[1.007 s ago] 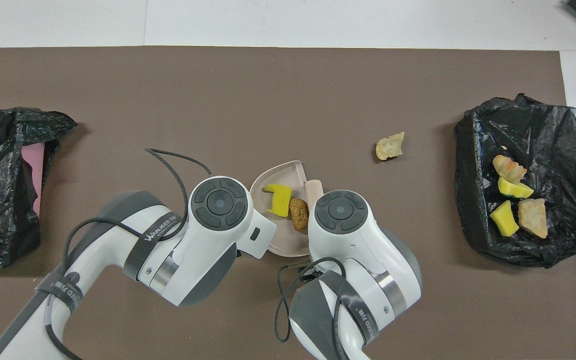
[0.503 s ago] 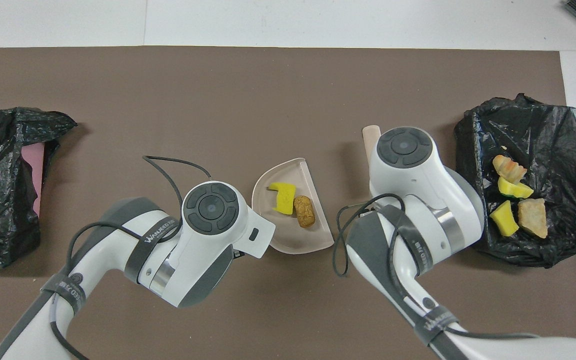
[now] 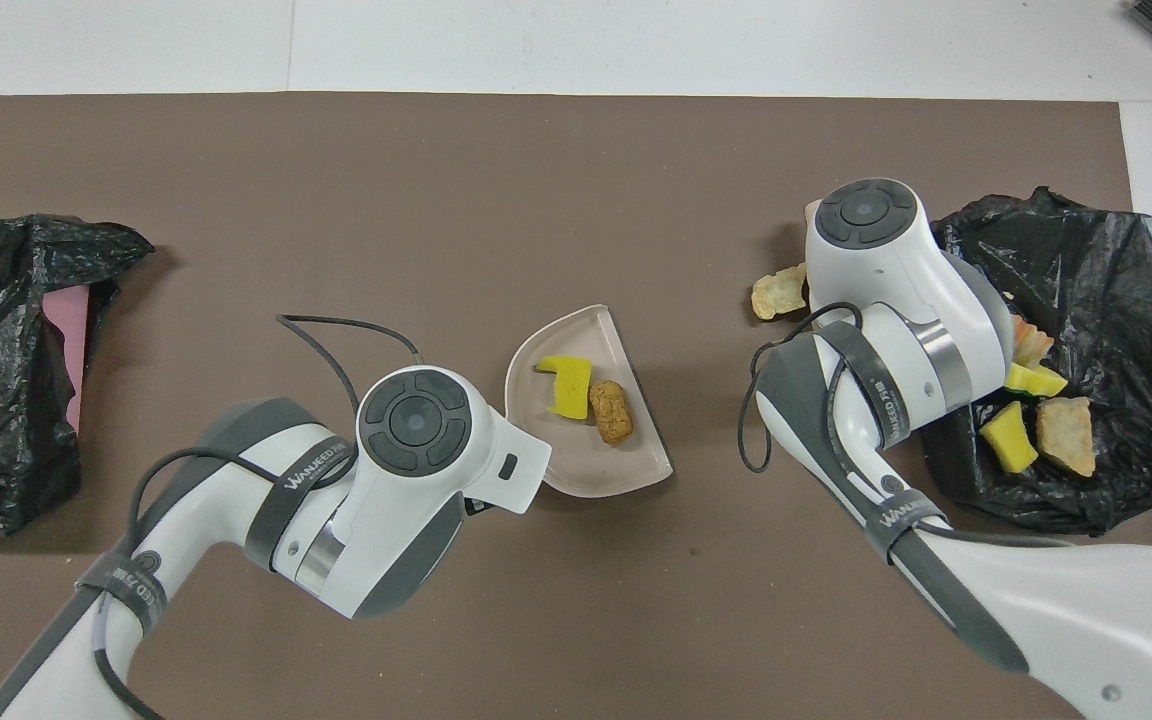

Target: Sweep and dump trash in bin

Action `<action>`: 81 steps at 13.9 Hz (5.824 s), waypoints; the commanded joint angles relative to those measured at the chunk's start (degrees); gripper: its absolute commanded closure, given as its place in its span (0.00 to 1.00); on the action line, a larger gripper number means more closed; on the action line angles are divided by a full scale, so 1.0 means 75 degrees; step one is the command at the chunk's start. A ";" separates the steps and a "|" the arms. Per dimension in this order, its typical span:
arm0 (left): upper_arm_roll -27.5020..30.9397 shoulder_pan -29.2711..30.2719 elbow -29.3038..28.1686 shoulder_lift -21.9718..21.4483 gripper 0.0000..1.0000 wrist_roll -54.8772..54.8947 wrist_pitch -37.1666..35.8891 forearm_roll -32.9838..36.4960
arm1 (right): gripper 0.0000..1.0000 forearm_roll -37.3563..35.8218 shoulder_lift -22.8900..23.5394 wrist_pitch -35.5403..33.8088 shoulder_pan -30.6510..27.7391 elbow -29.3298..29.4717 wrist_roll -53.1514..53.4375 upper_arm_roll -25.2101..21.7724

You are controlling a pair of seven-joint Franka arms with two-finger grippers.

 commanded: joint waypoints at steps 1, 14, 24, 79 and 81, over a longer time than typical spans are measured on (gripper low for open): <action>0.0073 -0.0155 -0.0254 -0.0271 1.00 -0.0400 0.0194 -0.0086 | 1.00 -0.0102 0.0252 -0.0149 -0.0028 0.0231 -0.0141 0.0102; 0.0061 -0.0495 -0.0289 -0.0095 1.00 -0.0647 0.0592 -0.0086 | 1.00 0.2406 -0.0345 -0.0850 0.1940 -0.0661 -0.0834 0.0242; 0.0073 0.0300 -0.0290 -0.0118 1.00 0.0744 0.0558 -0.0918 | 1.00 0.3040 -0.1364 -0.1649 0.1578 -0.0554 0.0195 0.0184; 0.0026 0.5659 0.3661 -0.0540 1.00 0.6902 -0.3460 0.7659 | 0.00 0.2958 -0.3099 -0.0482 0.0009 0.0777 0.1057 -0.0355; 0.0026 0.5238 0.3543 -0.0611 1.00 0.6445 -0.3871 0.8174 | 0.00 0.2643 -0.3052 -0.1446 -0.0214 0.1738 0.0612 -0.0332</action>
